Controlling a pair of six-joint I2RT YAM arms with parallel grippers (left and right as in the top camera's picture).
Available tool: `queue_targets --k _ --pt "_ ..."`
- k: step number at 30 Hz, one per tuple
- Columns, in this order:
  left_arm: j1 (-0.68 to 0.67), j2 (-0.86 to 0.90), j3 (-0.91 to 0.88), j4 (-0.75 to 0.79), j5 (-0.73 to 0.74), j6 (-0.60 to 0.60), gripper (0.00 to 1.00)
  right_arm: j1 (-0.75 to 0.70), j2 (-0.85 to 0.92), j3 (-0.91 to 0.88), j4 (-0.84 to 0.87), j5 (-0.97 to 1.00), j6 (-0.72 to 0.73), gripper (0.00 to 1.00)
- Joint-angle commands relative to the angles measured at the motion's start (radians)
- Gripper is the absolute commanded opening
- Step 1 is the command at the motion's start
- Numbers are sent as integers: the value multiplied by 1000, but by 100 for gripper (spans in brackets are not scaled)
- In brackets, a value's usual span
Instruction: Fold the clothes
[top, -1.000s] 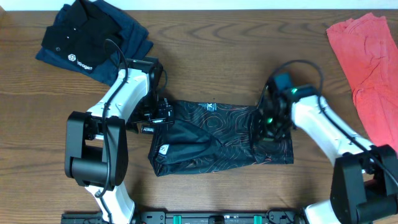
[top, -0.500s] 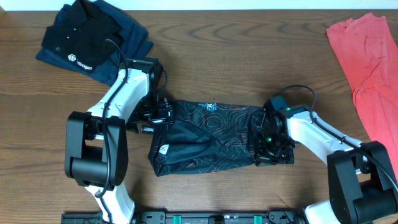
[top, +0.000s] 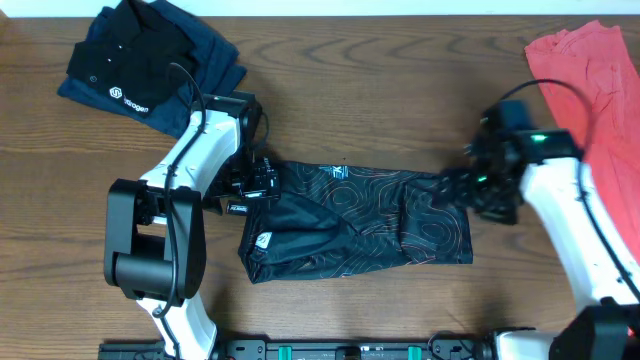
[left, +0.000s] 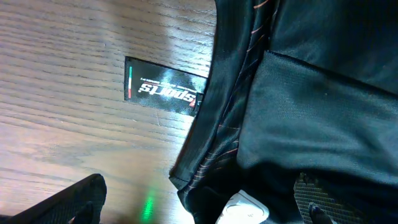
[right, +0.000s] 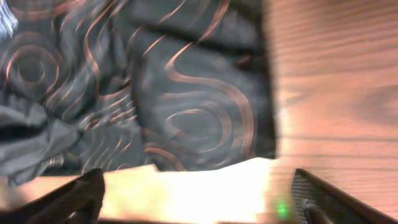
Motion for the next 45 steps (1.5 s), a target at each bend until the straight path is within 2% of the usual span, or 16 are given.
queue_targets --k 1,9,20,37,41,45 --pt "5 -10 -4 -3 0 2 98 -110 -4 3 -3 27 -72 96" --pt "5 -10 -4 -2 0 2 98 -264 41 -100 88 -77 -153 96" --pt "5 -10 -4 -2 0 2 98 -269 55 -283 268 -128 -152 95" --pt "5 -10 -4 49 10 30 98 -268 55 -380 433 -160 -153 96" --pt "5 -10 -4 60 42 58 98 -267 55 -391 486 -269 -229 97" --pt "5 -10 -4 64 42 58 98 -262 55 -393 494 -273 -232 98"
